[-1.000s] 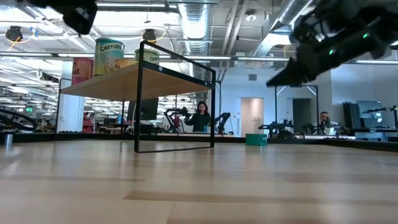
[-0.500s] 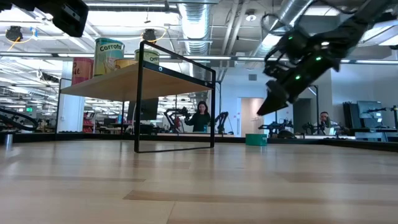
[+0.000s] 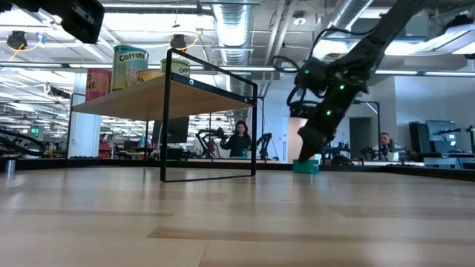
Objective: Pick and place cans onto a shelf
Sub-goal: Put the canned tuna fish on the shelf
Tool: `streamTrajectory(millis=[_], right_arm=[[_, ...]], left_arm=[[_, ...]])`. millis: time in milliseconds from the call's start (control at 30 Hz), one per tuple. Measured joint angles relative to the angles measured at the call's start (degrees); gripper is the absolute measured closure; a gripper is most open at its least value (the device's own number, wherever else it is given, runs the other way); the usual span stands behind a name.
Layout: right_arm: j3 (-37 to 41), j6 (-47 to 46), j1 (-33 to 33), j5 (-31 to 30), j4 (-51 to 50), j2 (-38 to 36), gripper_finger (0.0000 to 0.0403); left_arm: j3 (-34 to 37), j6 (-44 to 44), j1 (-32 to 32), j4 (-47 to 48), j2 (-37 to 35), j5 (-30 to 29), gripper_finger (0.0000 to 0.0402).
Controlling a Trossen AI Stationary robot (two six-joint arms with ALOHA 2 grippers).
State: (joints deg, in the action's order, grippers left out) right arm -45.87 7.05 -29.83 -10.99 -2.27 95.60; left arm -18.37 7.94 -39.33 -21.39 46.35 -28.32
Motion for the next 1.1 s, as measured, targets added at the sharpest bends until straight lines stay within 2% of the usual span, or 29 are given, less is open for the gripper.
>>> streamTrajectory(millis=[233,367,467,667,867,1100], right_arm=[[-5.75,1.2,0.09,-0.32,-7.19,5.57,0.0289],[-8.74,2.39,1.52,-0.56,-13.42,6.37,0.0348],[-10.7,3.81,3.07,-0.74,-18.94,4.92,0.0389],[-16.28,4.38,6.11,-0.47,-27.09,-1.73,0.0388],[-24.31,2.54,10.23,-0.92,-34.44,-7.74,0.0397],[-36.06,4.24,19.38,-0.8,-37.73,-6.13,0.0396]], left_arm=[[-0.02,2.85,0.0,-0.92,0.02,-0.99,0.0397],[-0.02,2.38,0.15,-0.18,0.02,-5.34,0.0397],[0.72,1.05,1.47,-0.69,-0.22,-5.14,0.0397],[6.58,1.81,6.47,-4.64,-3.62,1.21,0.0397],[12.0,1.17,10.86,-6.03,-11.94,5.38,0.0397],[14.95,-0.82,11.89,-2.68,-22.19,6.11,0.0397]])
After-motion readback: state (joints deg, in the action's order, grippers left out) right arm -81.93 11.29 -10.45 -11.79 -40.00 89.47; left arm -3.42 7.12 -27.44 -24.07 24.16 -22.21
